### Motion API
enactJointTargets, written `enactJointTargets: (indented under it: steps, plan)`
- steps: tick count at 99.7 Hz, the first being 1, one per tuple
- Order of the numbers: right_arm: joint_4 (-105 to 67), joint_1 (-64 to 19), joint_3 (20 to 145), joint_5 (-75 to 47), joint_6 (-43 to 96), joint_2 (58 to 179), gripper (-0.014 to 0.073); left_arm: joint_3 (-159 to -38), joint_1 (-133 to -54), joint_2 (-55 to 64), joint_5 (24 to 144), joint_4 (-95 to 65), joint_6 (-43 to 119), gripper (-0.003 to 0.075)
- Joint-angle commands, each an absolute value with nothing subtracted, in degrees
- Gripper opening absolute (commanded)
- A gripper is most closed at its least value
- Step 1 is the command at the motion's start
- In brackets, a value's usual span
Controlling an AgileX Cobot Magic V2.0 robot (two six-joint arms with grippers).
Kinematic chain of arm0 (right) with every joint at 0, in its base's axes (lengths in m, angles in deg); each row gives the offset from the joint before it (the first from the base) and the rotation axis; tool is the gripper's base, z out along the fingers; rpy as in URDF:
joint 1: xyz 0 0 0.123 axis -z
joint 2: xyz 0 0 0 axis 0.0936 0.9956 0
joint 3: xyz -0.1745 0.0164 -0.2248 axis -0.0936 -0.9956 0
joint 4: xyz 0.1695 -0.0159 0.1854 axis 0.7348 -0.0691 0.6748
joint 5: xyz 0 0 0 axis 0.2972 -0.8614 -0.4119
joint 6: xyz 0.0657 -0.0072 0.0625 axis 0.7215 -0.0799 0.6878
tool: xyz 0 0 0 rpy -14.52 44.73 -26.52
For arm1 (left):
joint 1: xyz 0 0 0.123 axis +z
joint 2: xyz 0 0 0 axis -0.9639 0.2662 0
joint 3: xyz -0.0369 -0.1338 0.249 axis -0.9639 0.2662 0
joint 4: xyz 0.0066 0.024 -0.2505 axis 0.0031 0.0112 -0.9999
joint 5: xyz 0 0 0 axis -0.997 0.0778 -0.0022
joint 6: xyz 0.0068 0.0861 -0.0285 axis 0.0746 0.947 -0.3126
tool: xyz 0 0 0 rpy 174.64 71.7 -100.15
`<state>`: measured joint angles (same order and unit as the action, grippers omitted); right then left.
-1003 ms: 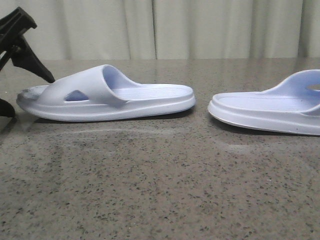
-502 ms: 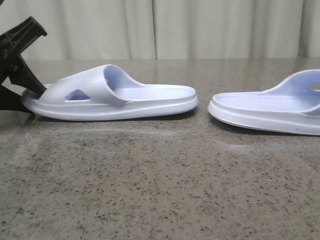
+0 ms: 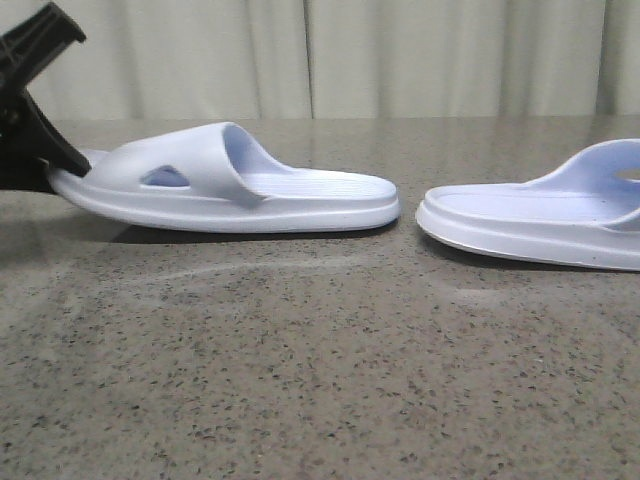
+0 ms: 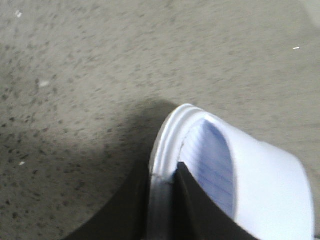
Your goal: Insert blue slippers together front up
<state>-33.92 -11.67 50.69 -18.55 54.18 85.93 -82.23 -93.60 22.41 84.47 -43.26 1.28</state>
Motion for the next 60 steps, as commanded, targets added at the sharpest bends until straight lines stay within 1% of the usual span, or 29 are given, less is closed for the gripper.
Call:
enactJointTargets:
  steps: [1, 13, 34, 46, 60]
  plan:
    - [-34.37, -11.58, 52.7, -13.53, 54.95, 86.57, 0.0371, -83.54, -92.8, 16.66, 83.43, -42.82, 1.81, 0.002]
    - [-34.37, -9.22, 52.7, -14.92, 57.06, 86.57, 0.0371, -83.54, -90.27, 10.28, 85.34, -42.5, 1.81, 0.0019]
    - [-34.76, 0.49, 52.7, -20.98, 60.48, 86.57, 0.0371, -83.54, -85.0, 1.48, 91.27, -42.48, 1.81, 0.0019]
    - [-34.65, 5.15, 52.7, -23.3, 61.37, 86.6, 0.0371, -83.54, -83.76, -1.19, 93.18, -43.42, 1.81, 0.0019]
    - [-34.65, 6.83, 52.7, -24.87, 63.68, 87.52, 0.037, -83.54, -83.76, -1.78, 94.98, -46.33, 1.81, 0.0019]
